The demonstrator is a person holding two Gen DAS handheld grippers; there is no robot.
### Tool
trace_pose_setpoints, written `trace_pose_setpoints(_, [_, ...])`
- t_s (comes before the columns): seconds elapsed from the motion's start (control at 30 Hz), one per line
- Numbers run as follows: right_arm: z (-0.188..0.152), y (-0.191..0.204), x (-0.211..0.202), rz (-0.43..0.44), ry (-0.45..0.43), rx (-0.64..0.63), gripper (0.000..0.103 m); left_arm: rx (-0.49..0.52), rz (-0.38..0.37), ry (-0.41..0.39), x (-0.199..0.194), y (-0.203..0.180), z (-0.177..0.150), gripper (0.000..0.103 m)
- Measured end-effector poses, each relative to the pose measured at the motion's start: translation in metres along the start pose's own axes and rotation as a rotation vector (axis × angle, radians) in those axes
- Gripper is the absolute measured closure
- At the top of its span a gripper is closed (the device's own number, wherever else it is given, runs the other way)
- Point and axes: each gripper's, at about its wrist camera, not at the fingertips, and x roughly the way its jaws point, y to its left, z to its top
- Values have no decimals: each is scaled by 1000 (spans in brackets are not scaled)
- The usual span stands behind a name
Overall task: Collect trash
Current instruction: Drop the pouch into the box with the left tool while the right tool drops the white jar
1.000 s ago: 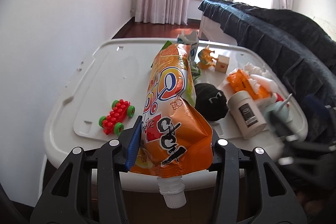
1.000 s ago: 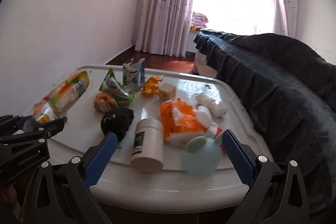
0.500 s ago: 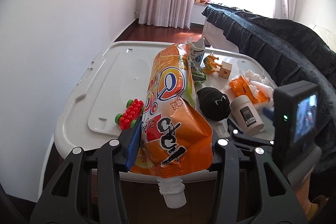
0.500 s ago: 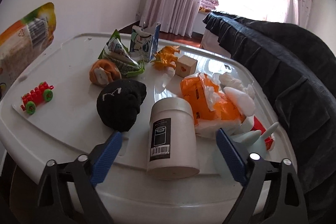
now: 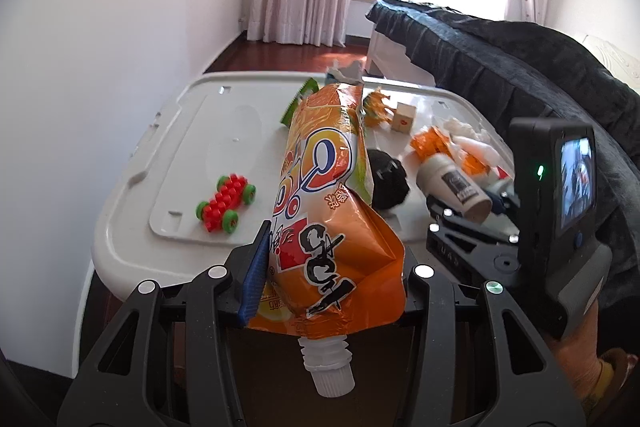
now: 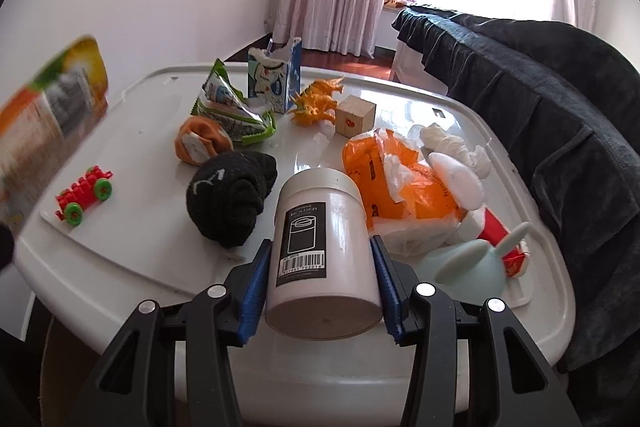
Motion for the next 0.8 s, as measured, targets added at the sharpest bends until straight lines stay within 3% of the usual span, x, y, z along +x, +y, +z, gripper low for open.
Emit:
trace_pose_setpoints(0.2, [-18,1,-56,65,31,-30,55,28,-49,109,-23,-8,-32,57])
trace_pose_setpoints(0.33, [-48,4,-86,133,106,-36,55,21,-65,187,-34,-6,-55,57])
trace_pose_setpoints(0.47, [-81,11,-100,191,204,-36,55,-10,-82,263,-37,-5,-67,57])
trace_pose_setpoints(0.57, [-89,14,-101,172,236,-46,55,-7,-60,300,-36,-8,-71,56])
trace_pose_setpoints(0.6, [-89,12,-100,169,237,-35,51,-13,-50,309,-37,-7,-72,53])
trace_pose_setpoints(0.67, [-88,6,-104,158,225,-11,17,-46,-37,317,-39,-2,-74,32])
trace_pose_setpoints(0.7, [-90,4,-108,153,209,-3,16,-66,-32,312,-42,1,-74,25])
trace_pose_setpoints(0.8, [-89,-2,-110,151,194,19,16,-100,-41,298,-45,7,-72,25])
